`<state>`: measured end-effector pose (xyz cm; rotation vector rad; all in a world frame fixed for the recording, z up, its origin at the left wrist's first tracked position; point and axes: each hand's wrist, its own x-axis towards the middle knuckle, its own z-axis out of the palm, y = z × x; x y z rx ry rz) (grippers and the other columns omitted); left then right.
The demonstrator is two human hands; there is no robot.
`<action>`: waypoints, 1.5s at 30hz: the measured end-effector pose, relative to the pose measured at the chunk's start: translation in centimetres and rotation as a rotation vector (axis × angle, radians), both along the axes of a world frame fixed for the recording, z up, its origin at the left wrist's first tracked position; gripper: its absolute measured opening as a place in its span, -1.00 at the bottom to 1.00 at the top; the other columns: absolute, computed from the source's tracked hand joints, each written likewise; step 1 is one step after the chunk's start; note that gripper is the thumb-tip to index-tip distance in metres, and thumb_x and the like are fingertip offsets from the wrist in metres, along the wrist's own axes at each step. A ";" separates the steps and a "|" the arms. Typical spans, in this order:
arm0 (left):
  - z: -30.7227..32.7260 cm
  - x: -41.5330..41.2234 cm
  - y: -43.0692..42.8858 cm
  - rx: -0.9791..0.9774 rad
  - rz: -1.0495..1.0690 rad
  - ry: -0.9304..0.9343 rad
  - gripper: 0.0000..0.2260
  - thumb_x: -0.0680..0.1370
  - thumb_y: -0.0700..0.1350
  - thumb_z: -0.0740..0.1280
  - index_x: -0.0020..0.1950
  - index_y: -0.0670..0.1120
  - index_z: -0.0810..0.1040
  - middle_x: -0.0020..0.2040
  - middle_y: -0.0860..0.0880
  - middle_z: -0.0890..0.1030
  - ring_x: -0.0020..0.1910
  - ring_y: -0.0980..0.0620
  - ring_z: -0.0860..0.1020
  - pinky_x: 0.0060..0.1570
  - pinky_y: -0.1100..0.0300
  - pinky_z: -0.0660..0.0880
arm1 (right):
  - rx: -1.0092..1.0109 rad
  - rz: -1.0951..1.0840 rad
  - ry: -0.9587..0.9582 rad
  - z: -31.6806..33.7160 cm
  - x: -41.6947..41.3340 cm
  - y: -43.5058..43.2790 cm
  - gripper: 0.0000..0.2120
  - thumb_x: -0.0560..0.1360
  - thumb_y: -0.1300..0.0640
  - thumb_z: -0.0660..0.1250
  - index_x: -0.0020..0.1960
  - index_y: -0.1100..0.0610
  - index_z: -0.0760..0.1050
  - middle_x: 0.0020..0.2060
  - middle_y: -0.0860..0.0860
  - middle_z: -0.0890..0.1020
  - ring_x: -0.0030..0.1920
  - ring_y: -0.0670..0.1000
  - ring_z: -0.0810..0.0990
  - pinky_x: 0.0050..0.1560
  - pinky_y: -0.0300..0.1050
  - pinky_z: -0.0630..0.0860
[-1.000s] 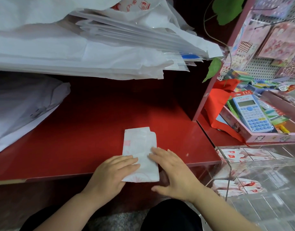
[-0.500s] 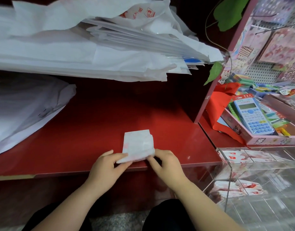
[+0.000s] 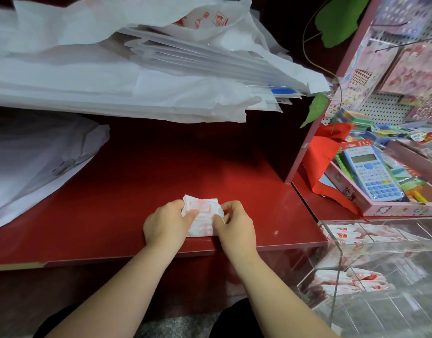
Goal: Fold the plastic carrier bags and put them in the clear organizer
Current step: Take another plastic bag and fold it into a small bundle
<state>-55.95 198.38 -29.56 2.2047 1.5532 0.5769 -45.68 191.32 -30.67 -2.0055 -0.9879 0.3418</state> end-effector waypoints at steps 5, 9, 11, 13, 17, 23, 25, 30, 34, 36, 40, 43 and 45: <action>-0.1 0.3 -0.1 0.094 0.026 0.049 -0.79 0.57 0.10 0.20 0.01 -0.04 0.38 -0.03 -0.04 0.62 -0.02 -0.07 0.57 -0.16 0.18 0.26 | -0.170 -0.009 -0.176 1.0 -0.4 0.4 -0.75 0.53 0.11 0.19 0.19 0.09 0.36 -0.11 0.00 0.59 -0.02 0.07 0.54 -0.06 -0.15 0.33; -0.7 0.3 0.1 0.178 0.042 0.073 -0.52 0.49 0.01 0.37 0.33 -0.09 0.31 0.16 -0.09 0.55 0.12 -0.08 0.53 0.04 0.12 0.28 | -0.233 -0.013 -0.358 1.1 -0.8 0.5 -0.76 0.55 0.10 0.14 0.21 0.07 0.33 -0.03 0.00 0.63 -0.01 0.07 0.56 -0.10 -0.15 0.22; -1.8 0.5 0.9 0.382 -0.039 -0.020 -0.55 0.31 -0.18 0.52 0.16 -0.16 0.51 0.10 -0.19 0.57 0.09 -0.21 0.52 0.07 0.01 0.28 | -0.225 -0.004 -0.389 0.9 -0.6 0.8 -0.77 0.55 0.12 0.13 0.20 0.08 0.34 -0.04 -0.01 0.63 -0.05 0.07 0.56 -0.15 -0.18 0.16; -2.4 0.4 1.4 0.574 -0.257 -0.045 -0.77 0.31 -0.24 0.37 -0.05 -0.11 0.61 0.08 -0.18 0.61 0.15 -0.18 0.48 0.13 0.03 0.20 | -0.204 -0.048 -0.473 0.5 -0.6 1.1 -0.81 0.52 0.15 0.17 0.12 0.09 0.43 -0.10 -0.01 0.60 -0.17 0.06 0.58 -0.22 -0.20 0.18; -1.4 -0.8 1.0 0.243 -0.564 0.101 -0.47 0.50 0.13 -0.09 0.31 0.03 0.47 0.42 0.08 0.32 0.44 0.13 0.22 0.30 0.36 -0.14 | -0.020 -0.071 -0.641 -0.4 -0.5 1.0 -0.76 0.31 0.10 0.12 -0.37 0.00 0.56 -0.40 -0.06 0.52 -0.57 -0.08 0.37 -0.56 -0.29 0.12; -1.7 -4.1 0.8 0.296 -0.709 0.330 -0.01 0.13 0.47 -0.03 0.50 0.08 0.04 0.46 0.16 0.04 0.42 0.21 0.02 0.30 0.35 -0.08 | -0.128 0.098 -0.725 -0.8 0.0 -1.1 -0.68 0.32 -0.01 0.09 -0.29 -0.10 0.64 -0.18 -0.18 0.67 -0.35 -0.03 0.55 -0.39 -0.28 0.40; -1.6 -4.7 0.8 0.297 -0.750 0.310 -0.22 0.15 0.36 0.21 0.30 0.06 0.32 0.22 0.14 0.44 0.14 0.14 0.33 0.06 0.30 0.18 | -0.147 0.144 -0.744 -0.6 -0.1 -2.2 -0.64 0.34 -0.13 0.07 -0.23 -0.07 0.63 -0.10 -0.15 0.67 -0.26 0.00 0.60 -0.32 -0.20 0.49; -2.0 -5.3 0.3 0.465 -0.828 0.071 -0.65 0.31 0.12 0.19 -0.05 0.02 0.62 -0.12 0.18 0.43 -0.17 0.20 0.36 -0.14 0.29 0.24 | -0.348 0.409 -0.525 0.4 -0.2 -4.5 -0.06 0.27 -0.48 -0.30 0.39 0.05 0.30 0.47 -0.05 0.19 0.46 -0.01 0.07 0.42 -0.02 -0.10; -1.6 -4.5 -0.7 0.556 -0.786 -0.026 -0.74 0.32 -0.02 0.17 -0.28 -0.01 0.65 -0.39 0.12 0.51 -0.29 0.17 0.33 -0.26 0.28 0.27 | -0.286 0.502 -0.380 0.6 0.0 -5.8 0.10 0.13 -0.59 -0.27 0.46 0.04 0.18 0.49 -0.06 0.09 0.48 -0.11 -0.08 0.38 -0.17 -0.30; -1.2 -3.8 -1.3 0.606 -0.787 -0.036 -0.76 0.34 -0.03 0.16 -0.34 -0.02 0.61 -0.43 0.10 0.49 -0.31 0.14 0.34 -0.28 0.25 0.28 | -0.171 0.516 -0.314 1.2 0.1 -6.8 0.11 0.09 -0.63 -0.13 0.44 0.03 0.22 0.44 -0.15 0.13 0.44 -0.20 -0.07 0.38 -0.20 -0.32; 1.0 -1.8 -3.0 0.729 -0.824 0.001 -0.74 0.37 0.02 0.16 -0.47 -0.04 0.47 -0.52 0.08 0.40 -0.52 0.10 0.41 -0.47 0.28 0.26 | -0.067 0.462 -0.662 3.0 1.0 -8.5 -0.37 0.24 -0.28 0.17 0.17 0.07 0.50 0.06 -0.07 0.60 0.12 -0.12 0.52 0.32 -0.27 0.15; 3.1 0.6 -5.2 0.728 -0.858 0.054 -0.69 0.35 0.11 0.13 -0.54 -0.02 0.40 -0.58 0.08 0.38 -0.62 0.10 0.42 -0.64 0.34 0.19 | -0.070 0.322 -0.950 4.3 2.6 -9.8 -0.82 0.20 -0.05 0.19 -0.34 0.01 0.50 -0.51 -0.10 0.53 -0.49 -0.07 0.53 -0.37 -0.28 0.24; 3.7 2.6 -6.3 0.697 -0.873 0.080 -0.64 0.33 0.15 0.11 -0.58 -0.02 0.41 -0.61 0.06 0.39 -0.66 0.09 0.40 -0.66 0.39 0.14 | -0.103 0.249 -0.985 5.3 3.8 -11.1 -0.88 0.11 -0.03 0.26 -0.47 0.02 0.43 -0.61 -0.08 0.45 -0.59 -0.07 0.47 -0.54 -0.30 0.20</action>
